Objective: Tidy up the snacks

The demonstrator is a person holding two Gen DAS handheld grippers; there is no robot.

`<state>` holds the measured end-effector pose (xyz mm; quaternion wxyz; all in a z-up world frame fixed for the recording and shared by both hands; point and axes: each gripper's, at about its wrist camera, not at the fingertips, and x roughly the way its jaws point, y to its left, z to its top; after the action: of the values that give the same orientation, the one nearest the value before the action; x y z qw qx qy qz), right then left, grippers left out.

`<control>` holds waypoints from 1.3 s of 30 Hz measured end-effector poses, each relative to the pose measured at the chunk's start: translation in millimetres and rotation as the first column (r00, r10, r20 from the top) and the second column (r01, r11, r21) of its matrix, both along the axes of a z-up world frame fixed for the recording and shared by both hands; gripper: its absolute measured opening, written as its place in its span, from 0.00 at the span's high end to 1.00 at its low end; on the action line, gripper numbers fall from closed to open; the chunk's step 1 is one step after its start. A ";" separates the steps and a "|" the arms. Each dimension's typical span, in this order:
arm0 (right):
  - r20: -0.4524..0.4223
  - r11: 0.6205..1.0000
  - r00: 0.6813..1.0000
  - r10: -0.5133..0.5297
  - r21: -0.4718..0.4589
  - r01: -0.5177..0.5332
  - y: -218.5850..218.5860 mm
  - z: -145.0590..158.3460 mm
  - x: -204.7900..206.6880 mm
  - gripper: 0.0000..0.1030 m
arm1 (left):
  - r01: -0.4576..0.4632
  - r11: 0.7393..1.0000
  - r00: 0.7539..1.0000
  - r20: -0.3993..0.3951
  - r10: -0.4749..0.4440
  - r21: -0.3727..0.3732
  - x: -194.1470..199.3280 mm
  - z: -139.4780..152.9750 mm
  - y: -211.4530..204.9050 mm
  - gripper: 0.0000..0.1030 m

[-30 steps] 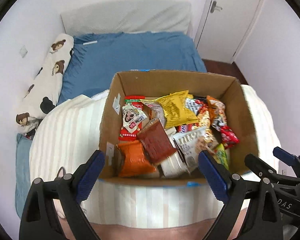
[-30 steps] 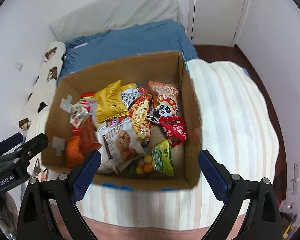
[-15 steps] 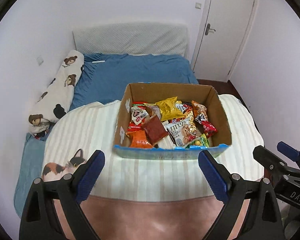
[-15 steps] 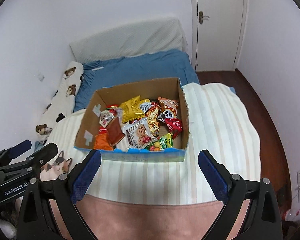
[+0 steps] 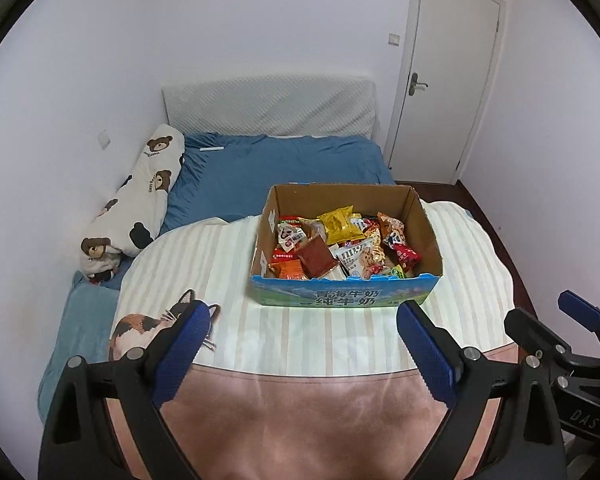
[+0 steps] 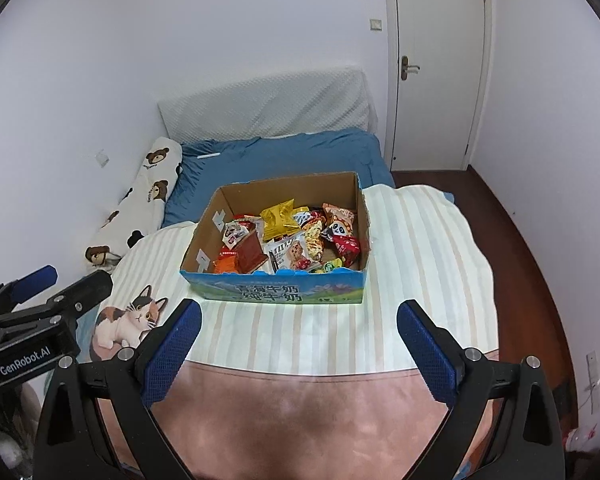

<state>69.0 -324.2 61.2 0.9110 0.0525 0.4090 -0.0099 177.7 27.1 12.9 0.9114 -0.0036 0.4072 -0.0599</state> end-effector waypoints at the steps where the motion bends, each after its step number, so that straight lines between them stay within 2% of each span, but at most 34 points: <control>1: 0.006 1.000 1.000 0.003 -0.002 -0.003 1.3 2.6 -4.3 0.02 | -0.005 1.000 1.000 0.006 0.005 -0.001 -3.3 2.3 1.0 0.07; 8: 0.043 0.999 0.999 0.011 -0.034 -0.010 5.8 16.9 -21.9 0.00 | -0.016 1.000 1.000 0.024 0.016 -0.015 -11.2 6.1 5.9 0.07; 10: 0.056 0.999 0.998 0.008 -0.045 -0.005 5.4 19.6 -21.6 0.00 | -0.015 1.000 1.000 0.026 0.015 -0.006 -9.6 4.8 4.2 0.00; 12: 0.066 0.999 0.998 0.001 -0.048 0.002 3.3 20.8 -19.4 0.00 | -0.018 1.000 0.999 0.029 0.018 0.003 -6.2 2.4 1.8 0.00; 27: 0.068 0.993 0.994 -0.091 -0.072 0.096 -20.3 2.5 32.8 0.00 | -0.075 0.996 0.997 0.025 0.074 0.047 44.7 -26.1 -6.2 0.00; 32: 0.054 0.989 0.991 -0.119 -0.077 0.123 -28.0 -7.9 51.5 0.00 | -0.062 0.995 0.998 -0.008 0.062 0.076 66.2 -36.7 -13.2 0.00; 39: 0.019 0.986 0.991 -0.136 -0.091 0.137 -31.0 -25.7 76.5 0.00 | -0.043 0.996 0.997 -0.058 0.048 0.073 87.6 -51.4 -18.9 0.00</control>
<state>145.5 -355.3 35.5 0.9121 0.0384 0.3980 -0.0909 265.3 8.3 -38.6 0.8994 0.0183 0.4361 -0.0243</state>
